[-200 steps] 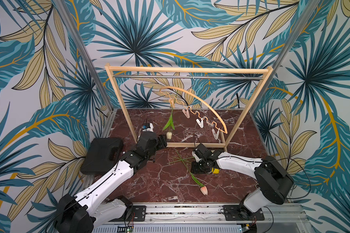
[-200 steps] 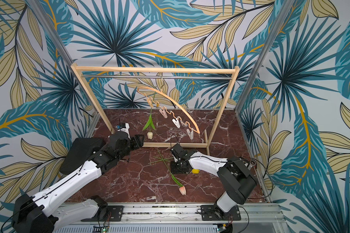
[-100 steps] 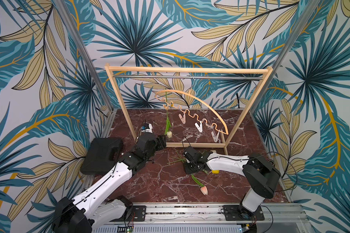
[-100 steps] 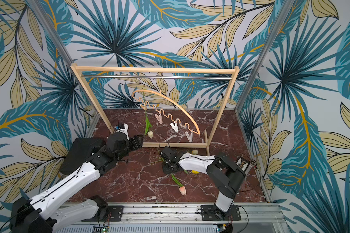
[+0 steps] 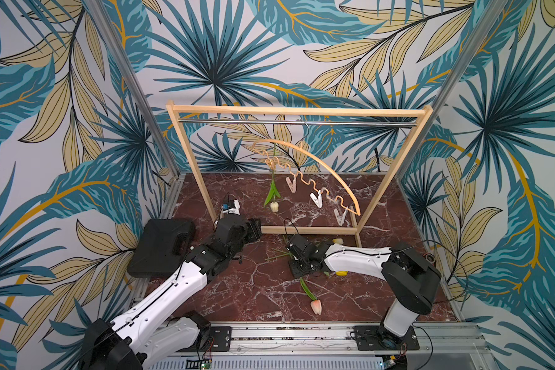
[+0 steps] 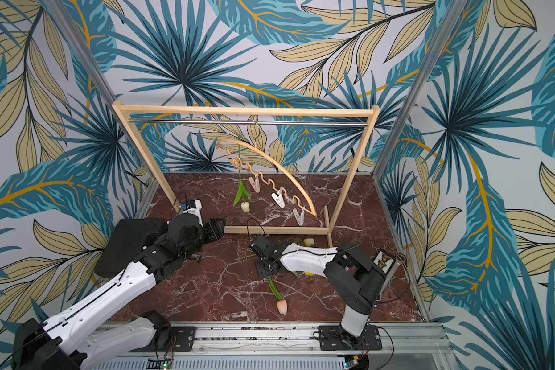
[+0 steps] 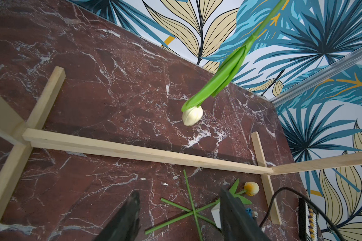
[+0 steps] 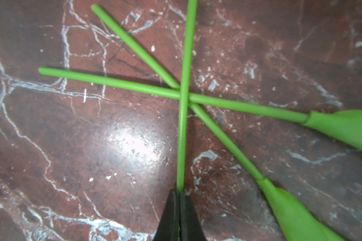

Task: Dry the flowers on a clothes hanger
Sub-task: Pick up the flower at the center of the board.

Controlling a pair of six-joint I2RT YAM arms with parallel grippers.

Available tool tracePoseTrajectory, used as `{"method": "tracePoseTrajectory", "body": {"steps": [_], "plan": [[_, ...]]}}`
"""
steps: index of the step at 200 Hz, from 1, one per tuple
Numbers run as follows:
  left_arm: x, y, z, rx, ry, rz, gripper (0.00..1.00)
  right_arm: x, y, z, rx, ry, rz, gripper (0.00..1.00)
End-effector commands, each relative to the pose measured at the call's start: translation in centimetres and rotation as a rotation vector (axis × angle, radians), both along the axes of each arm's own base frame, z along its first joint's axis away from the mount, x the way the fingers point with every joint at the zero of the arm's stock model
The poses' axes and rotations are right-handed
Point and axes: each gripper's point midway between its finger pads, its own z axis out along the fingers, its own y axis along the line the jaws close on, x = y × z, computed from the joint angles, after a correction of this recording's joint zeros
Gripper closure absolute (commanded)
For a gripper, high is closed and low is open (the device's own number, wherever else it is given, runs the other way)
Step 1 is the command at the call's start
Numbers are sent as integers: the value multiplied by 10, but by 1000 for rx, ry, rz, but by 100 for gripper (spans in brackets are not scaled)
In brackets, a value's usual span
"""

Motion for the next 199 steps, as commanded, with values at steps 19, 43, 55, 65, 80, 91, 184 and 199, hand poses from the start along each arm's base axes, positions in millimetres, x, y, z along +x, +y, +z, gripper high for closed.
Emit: {"method": "tracePoseTrajectory", "body": {"steps": [19,43,55,65,80,91,184,199], "plan": [[-17,-2,-8,-65,21,-33,37,-14,30,52,183,-8,85,100],[-26,-21,-4,-155,11,-133,37,-22,50,89,352,-4,115,100],[-30,-31,-2,-204,9,-181,38,-25,56,102,413,2,124,100],[-33,-39,0,-243,6,-222,40,-27,61,111,459,14,132,100],[-38,-50,3,-308,5,-278,41,-31,69,121,520,35,148,100],[-43,-59,7,-358,1,-328,41,-33,74,129,563,46,158,100],[-62,-68,-7,-384,76,-419,53,-19,80,177,749,2,122,100],[-64,-63,-8,-369,73,-399,52,-16,77,179,759,-10,105,100]]}}
